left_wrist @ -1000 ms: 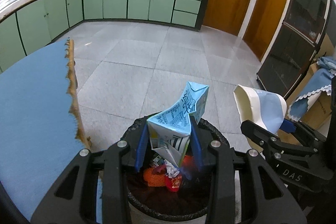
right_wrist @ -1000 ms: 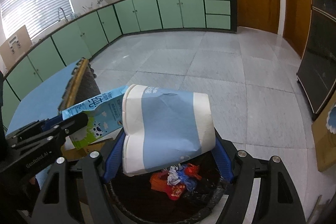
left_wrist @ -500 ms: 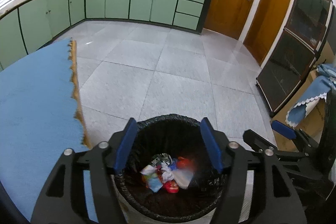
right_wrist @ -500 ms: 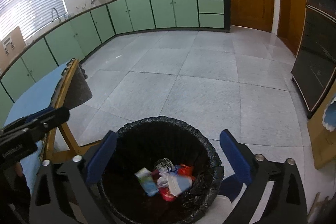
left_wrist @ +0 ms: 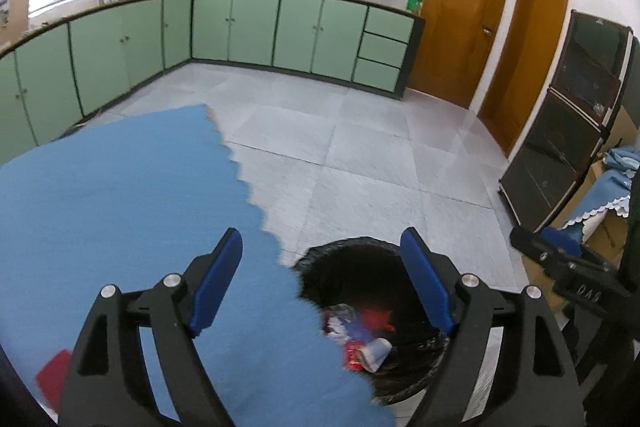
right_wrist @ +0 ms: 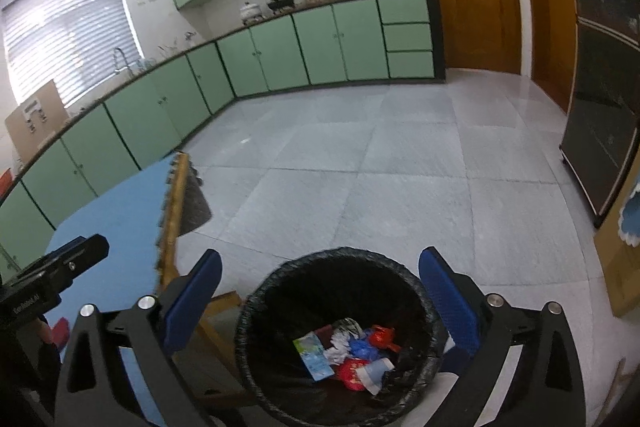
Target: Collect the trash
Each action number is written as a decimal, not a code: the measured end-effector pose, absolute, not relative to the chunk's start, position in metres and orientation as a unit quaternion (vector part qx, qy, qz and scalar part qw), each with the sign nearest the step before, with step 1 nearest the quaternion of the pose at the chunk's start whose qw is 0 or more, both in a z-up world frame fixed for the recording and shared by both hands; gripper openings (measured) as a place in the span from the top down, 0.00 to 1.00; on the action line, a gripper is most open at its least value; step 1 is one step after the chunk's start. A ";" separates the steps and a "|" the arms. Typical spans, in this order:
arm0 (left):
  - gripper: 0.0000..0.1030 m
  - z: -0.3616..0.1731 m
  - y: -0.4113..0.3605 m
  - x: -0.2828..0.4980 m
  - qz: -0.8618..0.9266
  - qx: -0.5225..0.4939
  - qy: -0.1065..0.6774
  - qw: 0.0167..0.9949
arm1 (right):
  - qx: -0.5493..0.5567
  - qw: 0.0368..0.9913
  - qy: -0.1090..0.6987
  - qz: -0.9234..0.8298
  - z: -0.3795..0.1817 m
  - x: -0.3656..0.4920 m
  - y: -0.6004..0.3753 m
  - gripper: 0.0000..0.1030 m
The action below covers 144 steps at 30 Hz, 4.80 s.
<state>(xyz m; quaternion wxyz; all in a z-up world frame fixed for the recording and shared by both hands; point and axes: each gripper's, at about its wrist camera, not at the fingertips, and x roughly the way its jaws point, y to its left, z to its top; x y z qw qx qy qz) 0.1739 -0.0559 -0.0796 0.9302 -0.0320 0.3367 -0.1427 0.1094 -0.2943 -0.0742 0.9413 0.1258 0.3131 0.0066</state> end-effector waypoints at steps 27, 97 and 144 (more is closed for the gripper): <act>0.22 -0.072 0.155 0.034 0.050 -0.054 0.301 0.951 | 0.058 0.925 0.286 0.244 -0.067 0.053 -0.069 0.06; 0.22 -0.119 0.194 0.015 0.075 -0.075 0.342 0.934 | 0.030 0.909 0.313 0.275 -0.104 0.066 -0.031 0.85; 0.29 -0.153 0.148 0.091 -0.013 -0.059 0.408 0.911 | 0.039 0.911 0.341 0.229 -0.123 0.083 -0.042 0.84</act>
